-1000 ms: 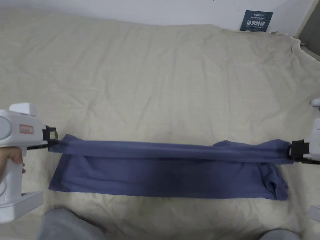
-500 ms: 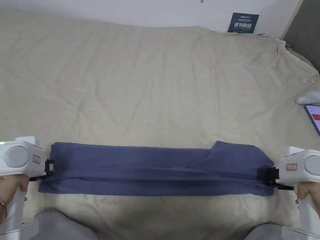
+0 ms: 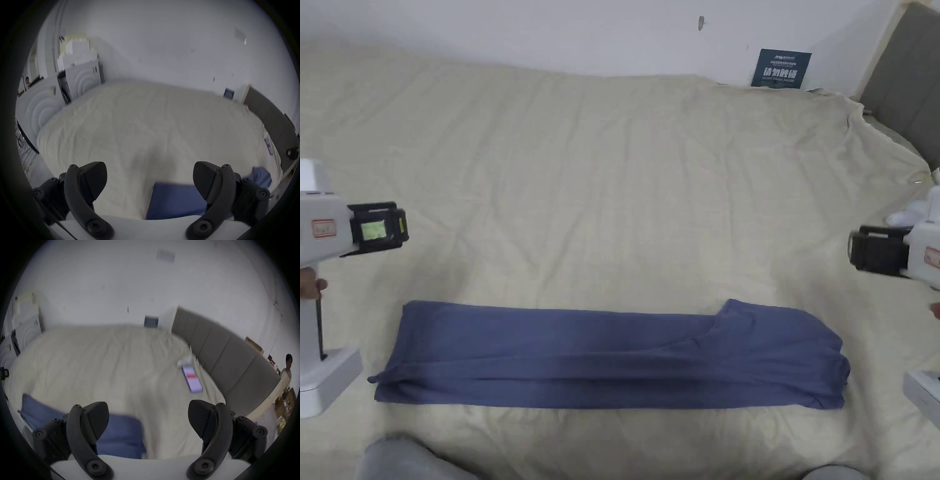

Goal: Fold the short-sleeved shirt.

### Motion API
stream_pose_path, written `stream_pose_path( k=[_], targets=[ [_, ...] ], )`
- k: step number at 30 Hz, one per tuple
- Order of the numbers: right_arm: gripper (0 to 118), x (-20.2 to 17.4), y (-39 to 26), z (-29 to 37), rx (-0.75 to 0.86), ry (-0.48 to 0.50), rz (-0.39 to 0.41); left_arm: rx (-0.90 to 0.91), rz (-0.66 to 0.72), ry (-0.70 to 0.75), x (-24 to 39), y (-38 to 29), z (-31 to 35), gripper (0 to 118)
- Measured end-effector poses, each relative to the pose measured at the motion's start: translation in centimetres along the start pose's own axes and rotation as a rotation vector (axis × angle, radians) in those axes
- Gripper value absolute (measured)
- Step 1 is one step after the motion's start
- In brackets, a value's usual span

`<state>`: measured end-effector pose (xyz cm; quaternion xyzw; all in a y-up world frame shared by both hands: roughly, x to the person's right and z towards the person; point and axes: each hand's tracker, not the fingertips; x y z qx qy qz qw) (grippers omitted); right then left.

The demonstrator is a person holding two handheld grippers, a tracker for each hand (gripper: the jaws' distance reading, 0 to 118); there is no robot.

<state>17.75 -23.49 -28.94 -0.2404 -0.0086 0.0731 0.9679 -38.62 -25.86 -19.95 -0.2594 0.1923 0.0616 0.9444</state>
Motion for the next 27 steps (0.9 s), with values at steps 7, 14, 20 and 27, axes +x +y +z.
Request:
stream_pose_path(
  k=[7,14,20,27],
  targets=[
    [102,-3.0,-1.8,2.4,0.345,0.05,-0.002,0.317,-0.062,-0.037,4.3,-2.1,3.3,107],
    [58,-5.2,-4.0,2.0,0.332,0.113,-0.057,0.363,-0.064,-0.085,5.4,-4.3,2.7,43],
    [0,-6.3,-4.7,2.2,0.321,0.12,-0.083,0.371,-0.08,-0.109,6.0,-5.4,2.4,0],
    [0,-6.8,-4.9,2.4,0.305,0.127,-0.075,0.347,-0.068,-0.133,6.2,-6.0,2.3,0]
  ],
)
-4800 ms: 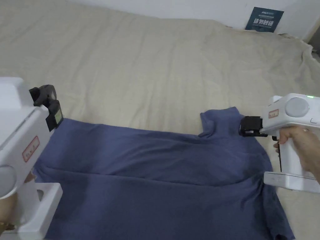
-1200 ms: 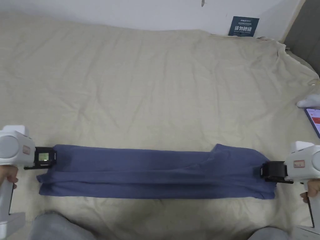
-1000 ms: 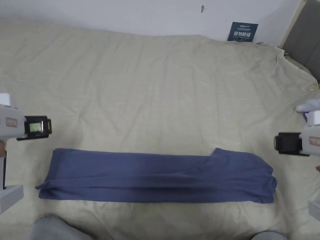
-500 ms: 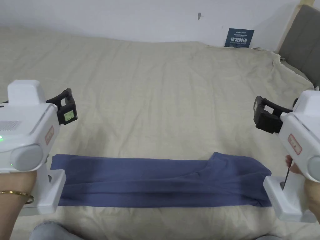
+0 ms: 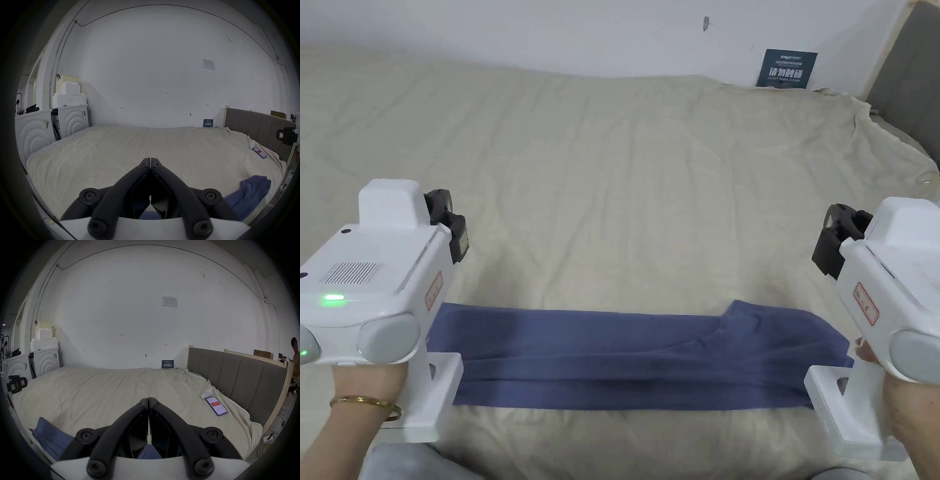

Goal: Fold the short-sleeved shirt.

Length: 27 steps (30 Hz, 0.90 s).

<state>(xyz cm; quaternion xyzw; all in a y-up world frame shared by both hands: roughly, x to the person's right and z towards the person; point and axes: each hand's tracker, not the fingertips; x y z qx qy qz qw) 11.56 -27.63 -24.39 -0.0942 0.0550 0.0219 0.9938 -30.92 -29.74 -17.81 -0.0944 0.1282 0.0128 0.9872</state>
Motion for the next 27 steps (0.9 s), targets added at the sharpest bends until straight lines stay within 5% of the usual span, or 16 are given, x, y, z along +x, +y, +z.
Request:
stream_pose_path(
  k=[5,10,12,15,17,27],
  targets=[
    [0,-0.2,0.3,-0.1,-0.026,0.003,0.001,-0.056,-0.023,-0.032,-0.5,0.8,-0.3,0],
    [0,0.1,0.5,-0.3,-0.042,0.012,-0.015,-0.286,0.249,-0.219,-6.0,2.6,-3.3,2],
    [0,0.1,0.5,-0.4,-0.049,0.019,-0.003,-0.354,0.294,-0.181,-7.8,2.4,-4.6,28],
    [0,-0.2,0.4,-0.7,-0.056,0.016,0.02,-0.481,0.335,-0.233,-10.5,1.3,-6.4,92],
    [0,-0.3,0.4,-0.9,-0.062,0.021,0.018,-0.572,0.39,-0.253,-11.9,0.1,-7.3,108],
    [0,-0.7,0.0,-1.8,-0.097,0.01,0.036,-0.9,0.598,-0.295,-16.1,-8.5,-9.9,110]
  ],
)
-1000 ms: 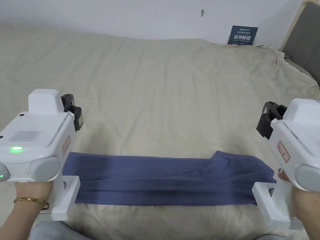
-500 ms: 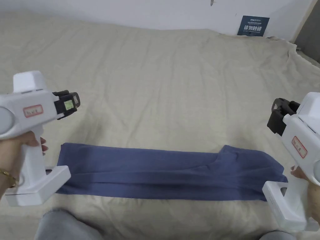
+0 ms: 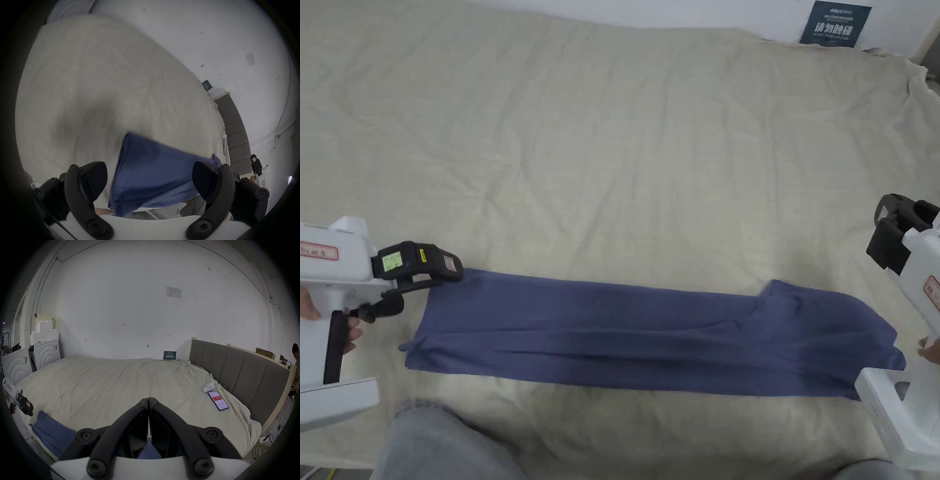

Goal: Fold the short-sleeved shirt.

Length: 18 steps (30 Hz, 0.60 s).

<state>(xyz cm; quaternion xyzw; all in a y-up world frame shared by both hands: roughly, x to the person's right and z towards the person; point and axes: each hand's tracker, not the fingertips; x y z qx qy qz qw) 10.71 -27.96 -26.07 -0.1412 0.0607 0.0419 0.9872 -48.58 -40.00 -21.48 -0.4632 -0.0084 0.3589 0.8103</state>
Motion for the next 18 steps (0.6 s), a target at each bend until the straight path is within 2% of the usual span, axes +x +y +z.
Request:
stream_pose_path(
  k=[2,4,8,11,13,14,15,16,17,18],
  targets=[
    [0,-0.1,-0.1,-0.1,-0.004,-0.002,0.009,-0.035,0.004,0.026,-0.4,-0.1,-1.0,108],
    [0,0.0,-0.3,-0.3,-0.016,-0.007,0.008,-0.054,-0.005,0.023,-0.5,-0.3,-1.9,101],
    [0,0.2,-0.8,-0.6,-0.037,-0.012,0.0,-0.08,-0.017,0.035,0.3,-0.7,-2.8,101],
    [0,0.3,-1.2,-1.0,-0.051,-0.01,-0.005,-0.084,-0.029,0.108,1.6,-0.9,-3.0,100],
    [0,0.2,-1.3,-1.2,-0.057,-0.006,-0.007,-0.108,-0.112,0.193,2.8,-1.2,-3.4,87],
    [0,0.1,-1.3,-1.1,-0.057,-0.003,-0.007,-0.122,-0.171,0.257,3.4,-1.4,-3.5,76],
    [0,0.1,-1.3,-1.1,-0.055,0.001,-0.009,-0.128,-0.213,0.33,3.7,-1.5,-3.5,55],
    [0,0.1,-1.3,-1.2,-0.054,0.004,-0.01,-0.128,-0.226,0.364,3.8,-1.5,-3.4,43],
    [0,0.0,-1.3,-1.2,-0.053,0.008,-0.012,-0.124,-0.198,0.32,3.7,-1.4,-3.0,39],
    [0,0.0,-1.3,-1.3,-0.052,0.011,-0.015,-0.117,-0.169,0.303,3.8,-1.3,-2.8,27]
  ],
)
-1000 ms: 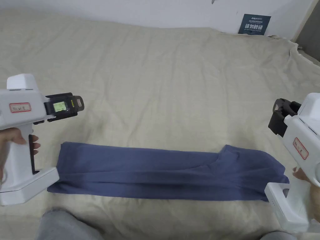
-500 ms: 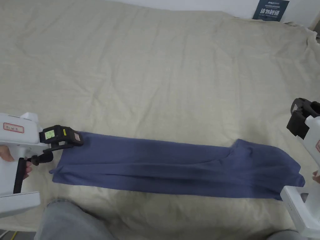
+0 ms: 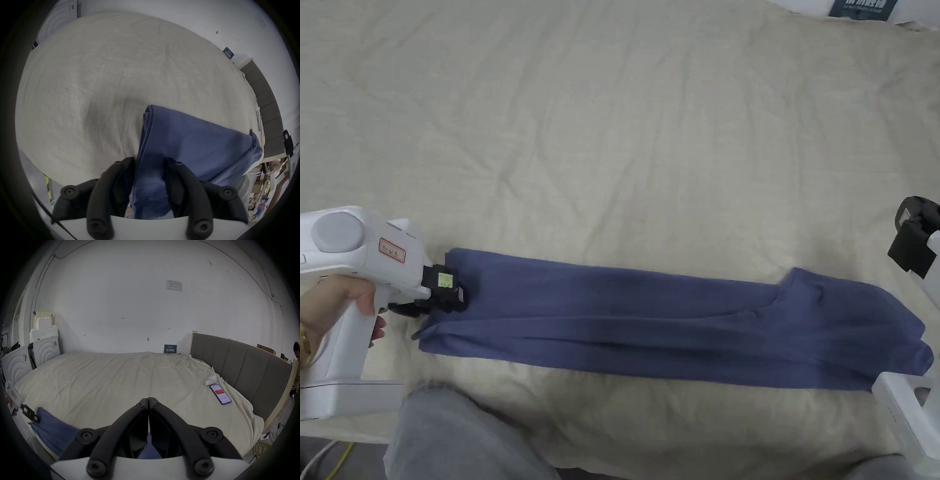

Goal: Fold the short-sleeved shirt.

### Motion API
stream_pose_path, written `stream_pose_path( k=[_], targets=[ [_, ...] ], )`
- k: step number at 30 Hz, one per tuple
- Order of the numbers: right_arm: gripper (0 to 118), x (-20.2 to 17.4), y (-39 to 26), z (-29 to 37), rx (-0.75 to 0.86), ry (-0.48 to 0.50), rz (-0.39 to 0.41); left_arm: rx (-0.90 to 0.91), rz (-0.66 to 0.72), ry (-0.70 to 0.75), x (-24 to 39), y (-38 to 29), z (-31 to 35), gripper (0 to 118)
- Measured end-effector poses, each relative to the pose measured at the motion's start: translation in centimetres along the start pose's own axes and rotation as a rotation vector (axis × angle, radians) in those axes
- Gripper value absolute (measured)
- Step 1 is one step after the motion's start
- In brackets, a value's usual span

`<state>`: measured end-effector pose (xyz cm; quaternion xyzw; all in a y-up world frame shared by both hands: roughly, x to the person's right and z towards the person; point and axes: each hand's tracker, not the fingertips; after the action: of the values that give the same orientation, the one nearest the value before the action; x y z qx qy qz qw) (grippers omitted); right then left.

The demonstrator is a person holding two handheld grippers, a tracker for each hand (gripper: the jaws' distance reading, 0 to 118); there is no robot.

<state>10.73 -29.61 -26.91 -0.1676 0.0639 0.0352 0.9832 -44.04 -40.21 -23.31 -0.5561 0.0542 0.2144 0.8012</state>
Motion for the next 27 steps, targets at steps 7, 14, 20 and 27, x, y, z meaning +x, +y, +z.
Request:
stream_pose_path(
  k=[7,14,20,27],
  targets=[
    [0,0.1,-0.1,0.4,0.008,0.009,-0.02,0.009,0.006,0.013,1.3,-0.3,0.5,0],
    [0,1.1,0.5,1.2,0.028,0.008,-0.034,0.14,0.09,-0.189,2.4,1.0,6.3,0],
    [0,2.0,1.2,2.1,0.064,0.004,-0.052,0.203,0.01,-0.308,6.1,1.6,10.8,0],
    [0,3.3,1.5,3.3,0.091,-0.01,-0.067,0.167,-0.121,-0.422,14.3,1.2,9.6,0]
  ],
)
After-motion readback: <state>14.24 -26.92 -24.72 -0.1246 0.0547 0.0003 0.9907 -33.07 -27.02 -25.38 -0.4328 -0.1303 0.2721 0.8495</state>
